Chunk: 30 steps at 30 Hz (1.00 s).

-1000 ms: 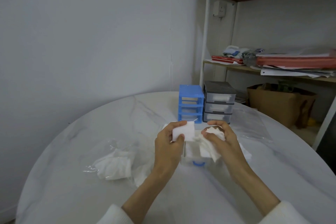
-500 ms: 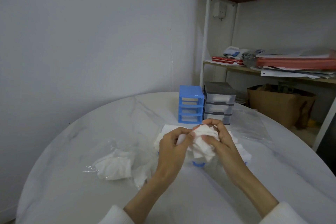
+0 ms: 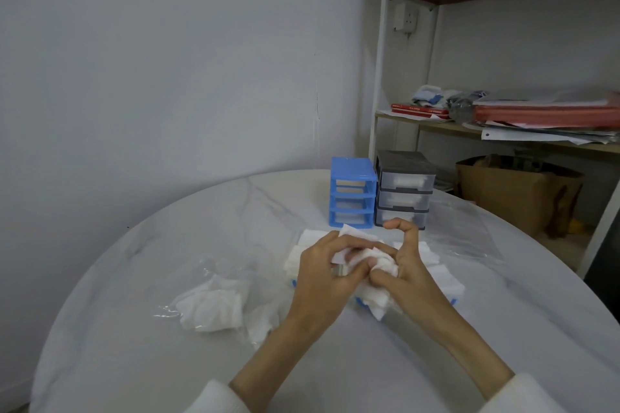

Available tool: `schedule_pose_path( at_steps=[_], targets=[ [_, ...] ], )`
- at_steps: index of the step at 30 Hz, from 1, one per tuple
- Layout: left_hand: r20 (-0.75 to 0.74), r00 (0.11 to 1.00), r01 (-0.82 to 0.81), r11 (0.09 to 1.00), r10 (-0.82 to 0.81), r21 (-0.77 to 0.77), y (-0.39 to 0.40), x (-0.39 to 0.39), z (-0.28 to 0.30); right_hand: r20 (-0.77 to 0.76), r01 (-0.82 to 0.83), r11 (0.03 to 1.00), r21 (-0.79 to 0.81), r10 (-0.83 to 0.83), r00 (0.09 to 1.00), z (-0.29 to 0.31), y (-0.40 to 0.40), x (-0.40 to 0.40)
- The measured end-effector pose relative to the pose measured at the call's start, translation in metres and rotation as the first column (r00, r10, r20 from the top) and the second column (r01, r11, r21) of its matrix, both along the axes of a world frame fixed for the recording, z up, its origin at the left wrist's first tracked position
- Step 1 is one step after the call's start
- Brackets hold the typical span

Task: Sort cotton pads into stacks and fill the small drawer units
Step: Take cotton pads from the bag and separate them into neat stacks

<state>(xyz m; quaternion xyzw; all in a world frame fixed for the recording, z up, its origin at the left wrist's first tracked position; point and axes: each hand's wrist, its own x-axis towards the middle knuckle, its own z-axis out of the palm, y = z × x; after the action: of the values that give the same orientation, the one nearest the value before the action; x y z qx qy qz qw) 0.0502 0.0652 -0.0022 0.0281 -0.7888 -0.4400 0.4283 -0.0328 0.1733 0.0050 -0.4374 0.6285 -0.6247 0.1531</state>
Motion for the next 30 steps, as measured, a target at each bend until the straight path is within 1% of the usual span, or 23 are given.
schedule_pose_path(
  at_steps=[3,6,8,10,12,14,16,17,19,21,23,24,27,28,30],
  targets=[
    [-0.002,0.999,-0.034,0.999,0.034,-0.002,0.001,0.001,0.000,0.025,0.009,1.000,-0.006,-0.009,1.000,-0.001,0.000,-0.001],
    [-0.009,0.996,-0.088,0.989,0.090,0.117,-0.002,-0.001,0.000,0.048,0.033,0.999,-0.021,-0.032,0.998,-0.002,0.000,-0.003],
    [-0.020,0.993,-0.115,0.980,0.120,0.161,-0.007,-0.003,0.000,-0.007,0.040,0.998,-0.038,-0.040,0.999,-0.003,-0.001,-0.004],
    [-0.027,0.995,-0.085,0.972,0.094,0.220,-0.009,-0.003,0.000,-0.036,0.064,0.997,-0.048,-0.066,0.997,-0.001,-0.002,-0.006],
    [-0.020,0.997,-0.061,0.962,0.069,0.266,-0.010,-0.003,-0.001,0.006,0.058,0.996,-0.065,-0.058,0.998,0.001,-0.002,-0.004],
    [0.002,0.998,-0.066,0.962,0.068,0.264,-0.011,-0.004,-0.002,0.060,0.068,0.994,-0.081,-0.063,0.996,0.004,0.000,-0.003],
    [0.027,0.998,-0.062,0.963,0.057,0.262,-0.010,-0.006,-0.002,0.113,0.104,0.991,-0.087,-0.094,0.989,0.004,0.001,-0.002],
    [0.039,0.998,-0.049,0.962,0.040,0.267,-0.009,-0.006,-0.002,0.107,0.131,0.989,-0.070,-0.124,0.987,0.003,0.001,-0.002],
    [0.061,0.998,-0.026,0.953,0.007,0.303,-0.007,-0.006,-0.003,0.034,0.215,0.976,-0.014,-0.215,0.976,0.001,0.000,-0.002],
    [0.057,0.998,-0.009,0.917,-0.014,0.399,-0.005,-0.006,-0.002,0.002,0.307,0.952,0.004,-0.307,0.952,-0.002,-0.002,-0.004],
    [0.045,0.998,0.018,0.875,-0.045,0.484,-0.005,-0.006,-0.001,0.087,0.373,0.928,-0.024,-0.370,0.925,-0.003,-0.003,-0.006],
    [0.045,0.998,0.019,0.867,-0.048,0.497,-0.006,-0.006,-0.002,0.149,0.395,0.918,-0.044,-0.385,0.911,-0.002,-0.002,-0.008],
    [0.063,0.997,0.002,0.879,-0.036,0.478,-0.008,-0.007,-0.005,0.301,0.384,0.918,-0.103,-0.339,0.891,0.002,-0.001,-0.009],
    [0.070,0.997,-0.002,0.885,-0.035,0.465,-0.008,-0.007,-0.006,0.309,0.363,0.925,-0.108,-0.316,0.897,0.003,-0.001,-0.009],
    [0.070,0.996,0.017,0.886,-0.055,0.463,-0.006,-0.007,-0.006,0.265,0.326,0.942,-0.082,-0.295,0.918,0.002,-0.003,-0.007]
  ],
)
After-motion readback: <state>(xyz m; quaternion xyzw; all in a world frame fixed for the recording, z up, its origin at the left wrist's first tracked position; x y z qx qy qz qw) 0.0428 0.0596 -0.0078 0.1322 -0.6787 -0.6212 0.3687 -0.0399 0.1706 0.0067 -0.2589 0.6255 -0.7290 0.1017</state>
